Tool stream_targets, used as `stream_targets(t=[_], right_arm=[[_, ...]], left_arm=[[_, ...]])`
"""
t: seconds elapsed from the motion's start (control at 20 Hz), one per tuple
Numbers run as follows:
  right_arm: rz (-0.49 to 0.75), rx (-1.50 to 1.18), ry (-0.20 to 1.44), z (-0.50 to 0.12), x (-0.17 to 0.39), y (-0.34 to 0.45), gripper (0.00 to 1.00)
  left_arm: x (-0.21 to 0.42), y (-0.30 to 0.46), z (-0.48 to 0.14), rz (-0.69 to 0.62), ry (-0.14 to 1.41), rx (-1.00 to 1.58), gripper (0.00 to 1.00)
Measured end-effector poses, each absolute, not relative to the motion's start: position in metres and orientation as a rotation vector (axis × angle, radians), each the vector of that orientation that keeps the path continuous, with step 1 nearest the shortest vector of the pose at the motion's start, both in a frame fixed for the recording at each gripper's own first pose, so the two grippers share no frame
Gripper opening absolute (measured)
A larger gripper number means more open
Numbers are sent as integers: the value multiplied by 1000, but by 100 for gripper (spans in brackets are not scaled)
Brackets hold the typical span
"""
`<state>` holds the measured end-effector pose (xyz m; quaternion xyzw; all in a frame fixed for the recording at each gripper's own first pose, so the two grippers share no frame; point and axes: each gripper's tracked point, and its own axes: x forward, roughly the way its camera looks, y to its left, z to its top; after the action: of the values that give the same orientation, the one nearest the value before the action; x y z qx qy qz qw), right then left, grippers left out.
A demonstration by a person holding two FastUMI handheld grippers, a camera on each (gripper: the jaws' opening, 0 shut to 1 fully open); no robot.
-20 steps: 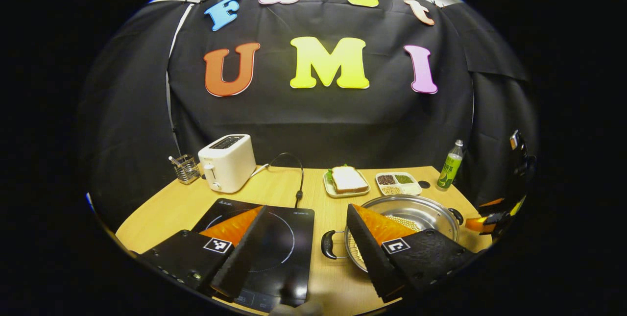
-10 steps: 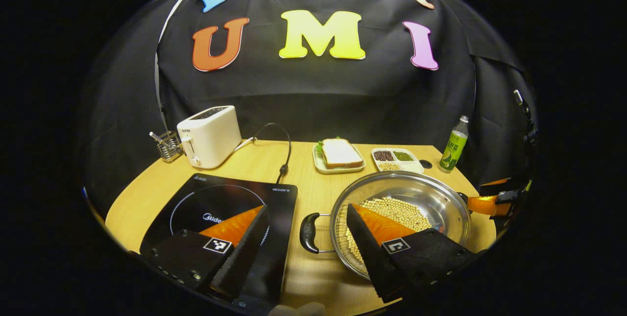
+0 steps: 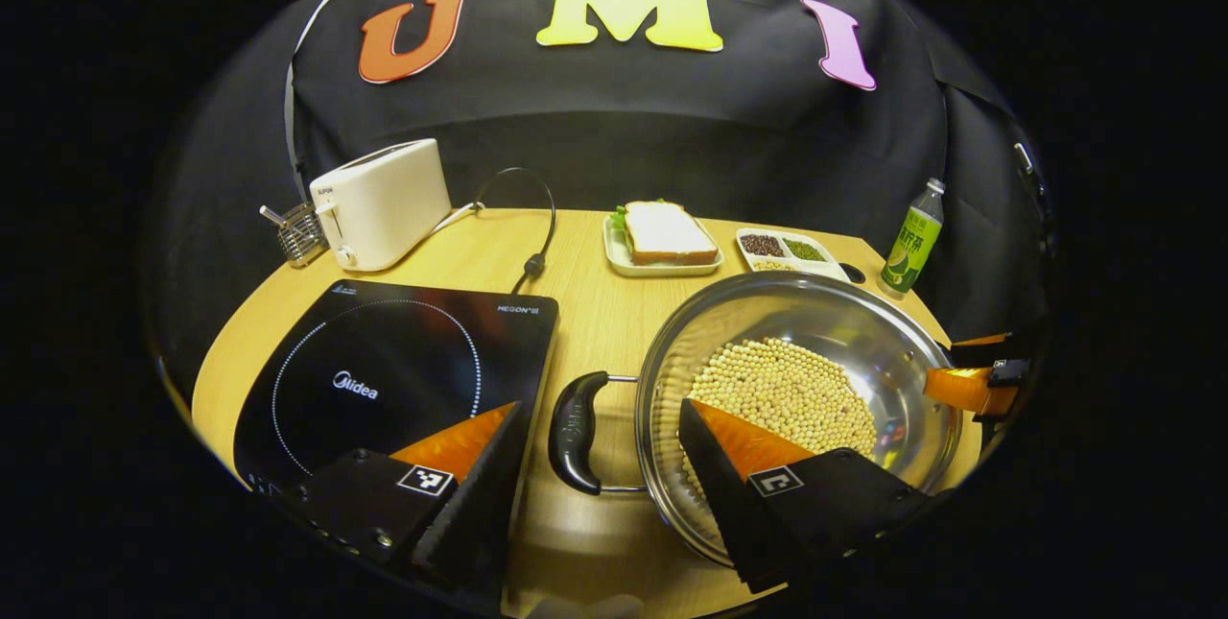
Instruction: First push the handle of the pot to place it horizontally, then grasp the pot with both hands and set it on the induction cooktop.
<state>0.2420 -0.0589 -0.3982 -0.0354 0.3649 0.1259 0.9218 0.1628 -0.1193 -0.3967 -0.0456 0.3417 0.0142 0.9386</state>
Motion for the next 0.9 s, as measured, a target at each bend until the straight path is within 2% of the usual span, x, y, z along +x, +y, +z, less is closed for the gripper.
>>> stream_targets(t=[0.2,0.25,0.35,0.4,0.5,0.6,0.75,0.8,0.85,0.9], right_arm=[[254,-79,771,-406,246,-58,80],[249,-81,775,-408,248,-58,84],[244,-84,783,-409,248,-58,80],[242,-86,788,-411,249,-57,82],[227,-82,799,-411,249,-57,80],[206,-78,813,-411,250,-57,76],[179,-70,837,-411,251,-56,69],[168,-61,842,-410,251,-56,67],[163,-54,853,-409,251,-56,64],[160,-54,866,-408,250,-56,60]], left_arm=[[164,-135,-411,-5,747,-118,95],[166,-134,-408,1,734,-101,96],[170,-133,-411,4,742,-107,96],[170,-132,-411,9,746,-105,96],[170,-124,-416,39,773,-71,92],[170,-123,-419,40,795,-67,73],[167,-123,-418,42,820,-92,69],[169,-123,-417,44,816,-93,79],[169,-123,-415,40,814,-87,65],[169,-123,-416,39,818,-83,63]])
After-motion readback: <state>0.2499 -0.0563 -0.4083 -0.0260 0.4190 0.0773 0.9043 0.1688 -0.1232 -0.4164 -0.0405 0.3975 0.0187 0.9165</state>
